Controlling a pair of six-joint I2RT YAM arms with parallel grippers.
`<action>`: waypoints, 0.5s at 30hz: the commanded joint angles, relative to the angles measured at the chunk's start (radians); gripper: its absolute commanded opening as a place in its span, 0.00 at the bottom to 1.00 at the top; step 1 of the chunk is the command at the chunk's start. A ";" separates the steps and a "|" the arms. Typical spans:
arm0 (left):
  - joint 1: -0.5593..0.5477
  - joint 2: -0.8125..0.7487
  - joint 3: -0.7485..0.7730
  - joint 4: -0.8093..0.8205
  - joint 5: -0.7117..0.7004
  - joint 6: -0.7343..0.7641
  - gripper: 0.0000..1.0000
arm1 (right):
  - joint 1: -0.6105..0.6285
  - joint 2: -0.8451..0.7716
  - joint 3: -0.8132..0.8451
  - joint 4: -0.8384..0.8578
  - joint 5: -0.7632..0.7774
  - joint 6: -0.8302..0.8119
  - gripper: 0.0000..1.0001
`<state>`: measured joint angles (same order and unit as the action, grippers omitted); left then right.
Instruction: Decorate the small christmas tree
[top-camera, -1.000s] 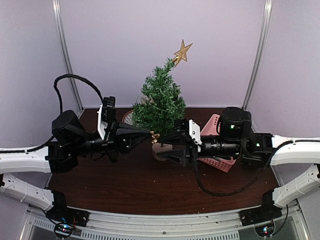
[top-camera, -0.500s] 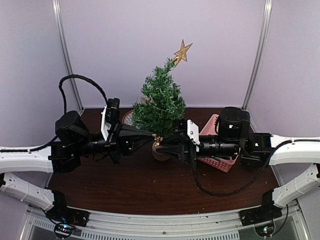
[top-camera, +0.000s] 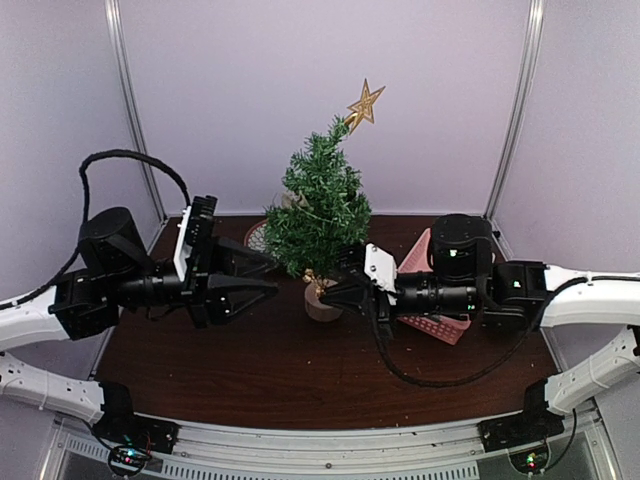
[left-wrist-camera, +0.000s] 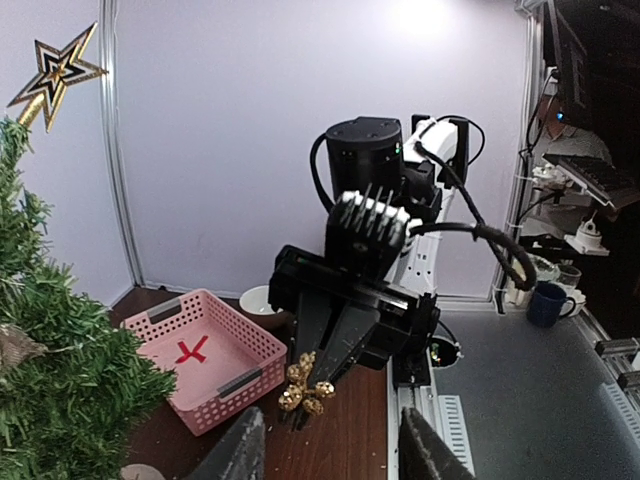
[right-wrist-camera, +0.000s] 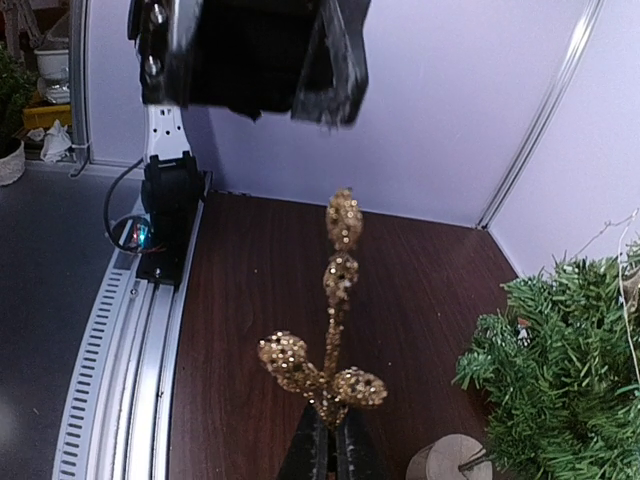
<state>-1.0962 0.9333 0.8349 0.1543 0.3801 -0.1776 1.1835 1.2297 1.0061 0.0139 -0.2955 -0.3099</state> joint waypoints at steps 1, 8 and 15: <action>-0.005 -0.025 0.105 -0.320 -0.048 0.158 0.46 | 0.007 -0.018 0.042 -0.168 0.063 -0.010 0.00; -0.008 0.083 0.163 -0.324 0.032 0.196 0.43 | 0.009 -0.021 0.054 -0.251 0.039 -0.043 0.00; -0.020 0.130 0.179 -0.308 0.033 0.231 0.36 | 0.014 -0.003 0.083 -0.328 0.019 -0.054 0.00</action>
<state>-1.1061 1.0626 0.9768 -0.1818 0.3904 0.0105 1.1854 1.2301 1.0451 -0.2577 -0.2657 -0.3489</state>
